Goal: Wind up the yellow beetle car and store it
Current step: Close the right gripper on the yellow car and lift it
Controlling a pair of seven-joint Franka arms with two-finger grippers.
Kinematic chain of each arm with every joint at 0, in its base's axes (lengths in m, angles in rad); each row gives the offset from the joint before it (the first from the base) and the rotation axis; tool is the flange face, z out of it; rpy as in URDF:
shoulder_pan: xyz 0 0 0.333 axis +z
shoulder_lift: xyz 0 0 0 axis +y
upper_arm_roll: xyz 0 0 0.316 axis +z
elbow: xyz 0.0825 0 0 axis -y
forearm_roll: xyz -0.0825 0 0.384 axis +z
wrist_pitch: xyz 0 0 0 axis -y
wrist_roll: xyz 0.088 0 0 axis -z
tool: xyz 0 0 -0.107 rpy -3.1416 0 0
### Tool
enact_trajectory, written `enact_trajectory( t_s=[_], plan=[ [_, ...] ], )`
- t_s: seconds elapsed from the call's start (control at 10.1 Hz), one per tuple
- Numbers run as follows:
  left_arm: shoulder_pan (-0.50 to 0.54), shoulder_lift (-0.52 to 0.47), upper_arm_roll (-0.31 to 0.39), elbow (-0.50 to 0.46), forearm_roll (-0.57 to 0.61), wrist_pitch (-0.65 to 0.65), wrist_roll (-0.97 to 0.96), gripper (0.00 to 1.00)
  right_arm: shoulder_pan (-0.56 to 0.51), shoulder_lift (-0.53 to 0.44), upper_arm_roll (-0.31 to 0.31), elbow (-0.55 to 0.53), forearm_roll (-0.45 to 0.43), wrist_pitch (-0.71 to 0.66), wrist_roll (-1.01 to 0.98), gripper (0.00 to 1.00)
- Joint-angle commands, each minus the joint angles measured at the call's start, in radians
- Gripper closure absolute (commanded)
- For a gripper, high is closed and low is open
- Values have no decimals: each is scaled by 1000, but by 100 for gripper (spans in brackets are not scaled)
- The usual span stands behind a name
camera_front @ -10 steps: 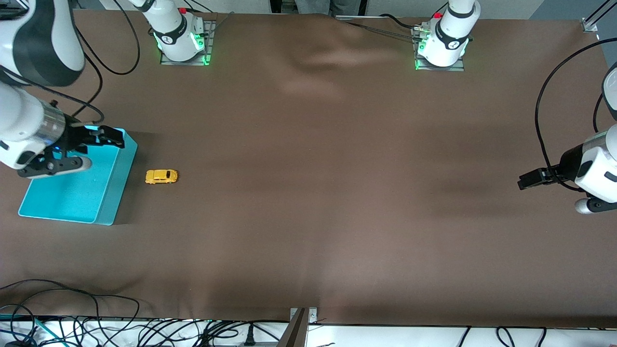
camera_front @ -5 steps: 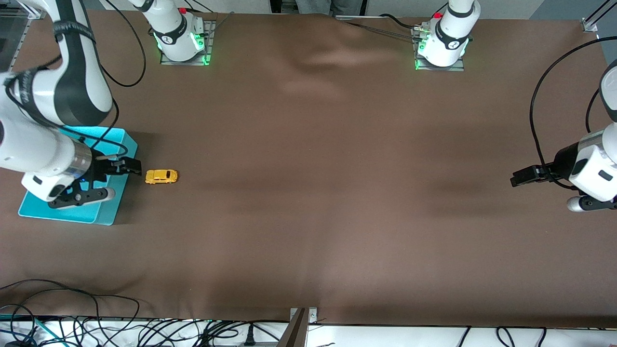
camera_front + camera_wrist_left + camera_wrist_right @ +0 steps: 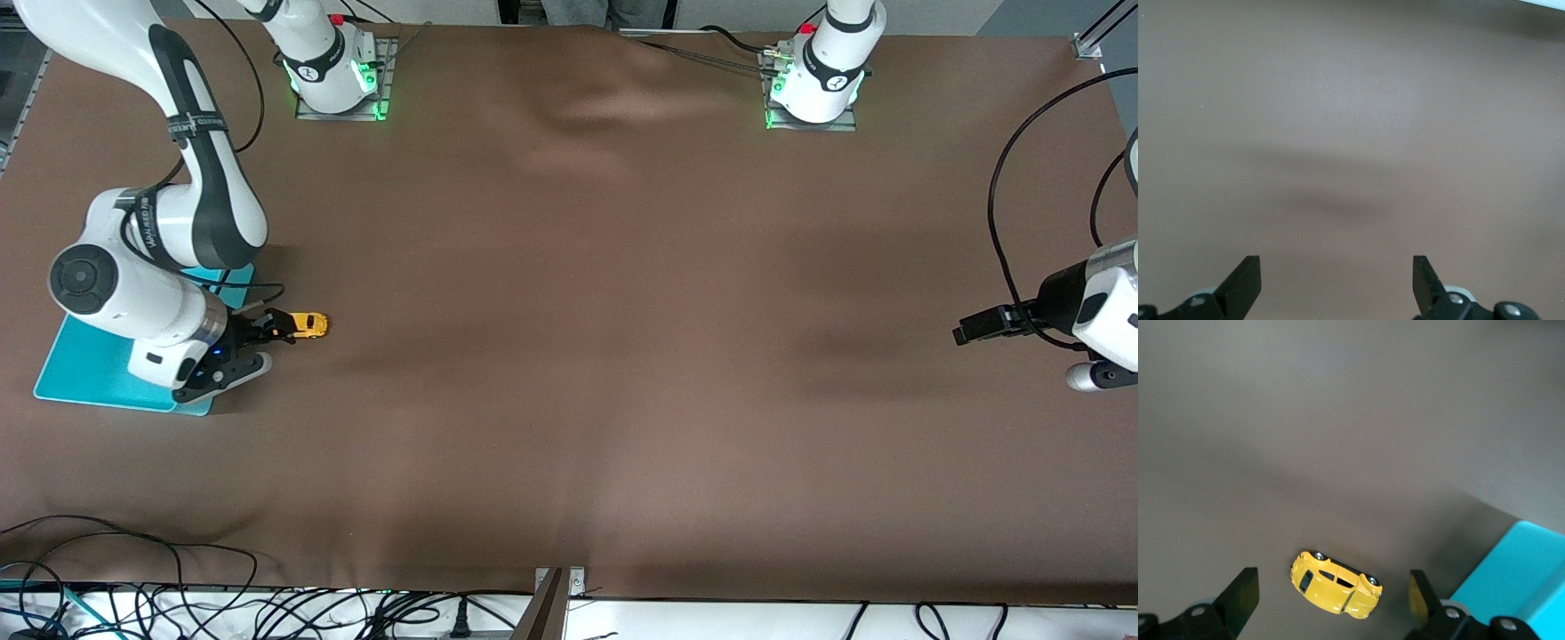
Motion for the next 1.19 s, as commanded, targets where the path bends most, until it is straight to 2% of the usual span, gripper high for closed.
enact_trajectory(
  t_s=[0.0, 0.2, 0.4, 0.6, 0.79, 1.09],
  plan=[
    [-2, -2, 3, 11, -17, -10, 18, 0, 1, -20, -3, -88, -17, 105, -280, 0],
    [-1, -2, 3, 11, -20, -10, 21, 0, -7, -11, -3, -145, -20, 207, -506, 0],
    [-4, -2, 3, 11, -16, -10, 22, 0, -14, 3, -3, -179, -23, 253, -654, 0],
    [-1, -2, 3, 11, -17, -10, 25, 0, -19, 3, -3, -244, -23, 308, -708, 0],
    [-2, -2, 2, 11, -17, -10, 24, 0, -29, 5, -3, -372, -22, 492, -782, 0],
    [-4, -2, 2, 11, -16, -10, 24, 0, -34, 6, -3, -421, -17, 520, -782, 0]
  ],
)
